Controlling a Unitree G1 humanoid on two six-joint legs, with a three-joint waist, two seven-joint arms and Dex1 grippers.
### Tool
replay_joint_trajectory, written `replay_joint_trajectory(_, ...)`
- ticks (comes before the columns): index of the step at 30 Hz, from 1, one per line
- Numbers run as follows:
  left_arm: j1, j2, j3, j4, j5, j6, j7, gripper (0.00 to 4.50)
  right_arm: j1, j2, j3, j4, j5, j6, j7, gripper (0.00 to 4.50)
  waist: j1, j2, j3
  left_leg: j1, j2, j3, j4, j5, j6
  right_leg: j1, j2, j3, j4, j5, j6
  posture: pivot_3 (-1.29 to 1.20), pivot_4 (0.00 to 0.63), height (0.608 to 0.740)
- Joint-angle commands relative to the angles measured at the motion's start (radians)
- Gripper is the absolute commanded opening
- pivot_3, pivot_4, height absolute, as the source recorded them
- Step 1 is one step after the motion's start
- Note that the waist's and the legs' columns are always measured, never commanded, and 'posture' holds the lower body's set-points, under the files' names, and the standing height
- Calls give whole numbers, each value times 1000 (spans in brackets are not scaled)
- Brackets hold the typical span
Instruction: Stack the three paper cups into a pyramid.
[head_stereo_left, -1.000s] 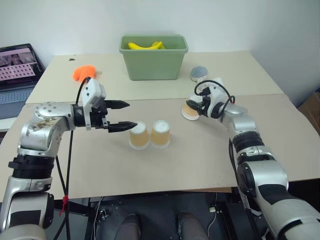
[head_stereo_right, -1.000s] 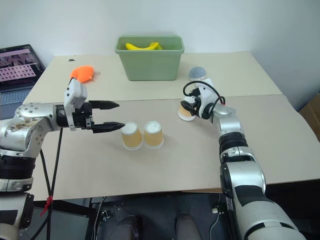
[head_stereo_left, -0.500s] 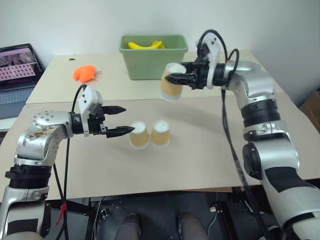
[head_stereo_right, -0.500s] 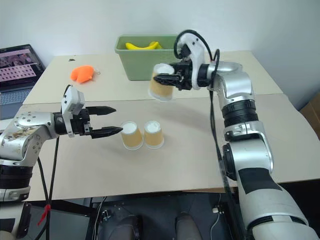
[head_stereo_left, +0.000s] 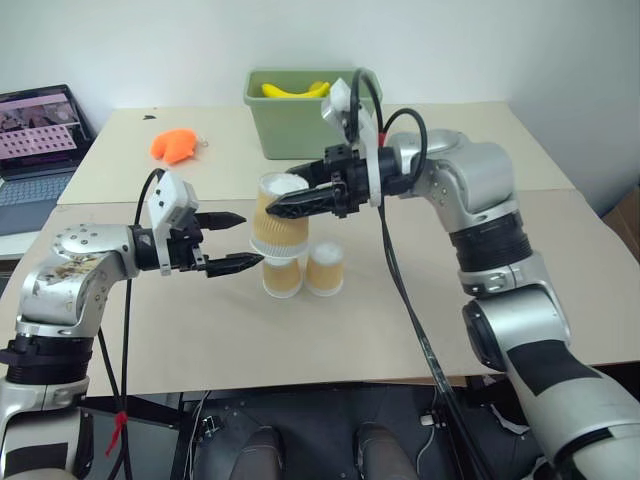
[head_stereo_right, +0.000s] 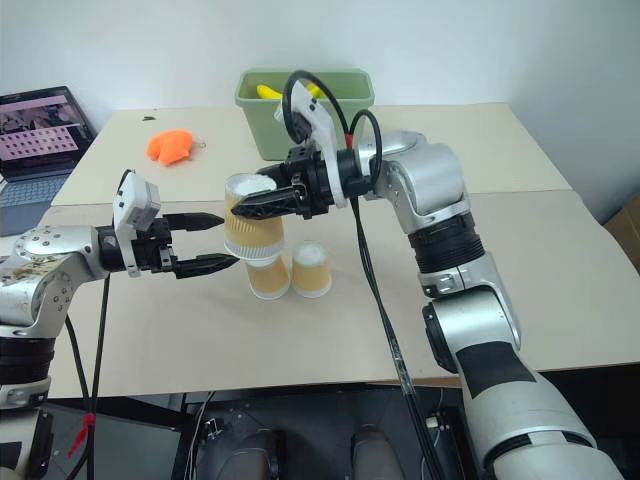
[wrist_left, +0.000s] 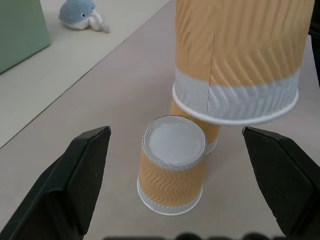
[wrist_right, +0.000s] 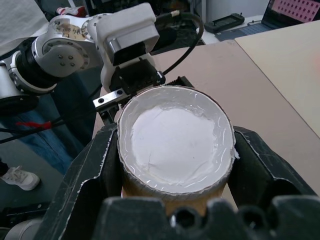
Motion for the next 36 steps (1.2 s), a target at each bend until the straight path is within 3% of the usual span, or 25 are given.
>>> replay_joint_trajectory(1,-4,26,34,-39,-18,6,2,4500,5,1,10,44,-31,-97,-2,2613,-1,0,0,0,0,0,0,0,0,0,0,0,0,0,0,0,150,732)
replay_joint_trajectory(16,7,51,45,-63,-29,21,0,4500,-1,32,45,318,-163,-357,28,2613,-6,0,0,0,0,0,0,0,0,-1,0,0,-1,0,0,0,150,732)
replay_joint_trajectory(32,9,60,43,-63,-31,21,-2,4500,9,37,48,364,-201,-395,43,2613,-6,0,0,3,0,0,0,0,0,2,0,0,-4,0,0,0,150,732)
replay_joint_trajectory(34,5,57,39,-58,-28,19,-2,4500,12,38,46,364,-199,-389,41,3593,-6,0,0,3,0,0,0,0,0,2,0,0,-4,0,0,0,150,732)
replay_joint_trajectory(36,4,56,37,-55,-28,19,-2,4500,12,39,44,361,-199,-391,42,4137,-6,0,0,3,0,0,0,0,0,2,0,0,-4,0,0,0,150,732)
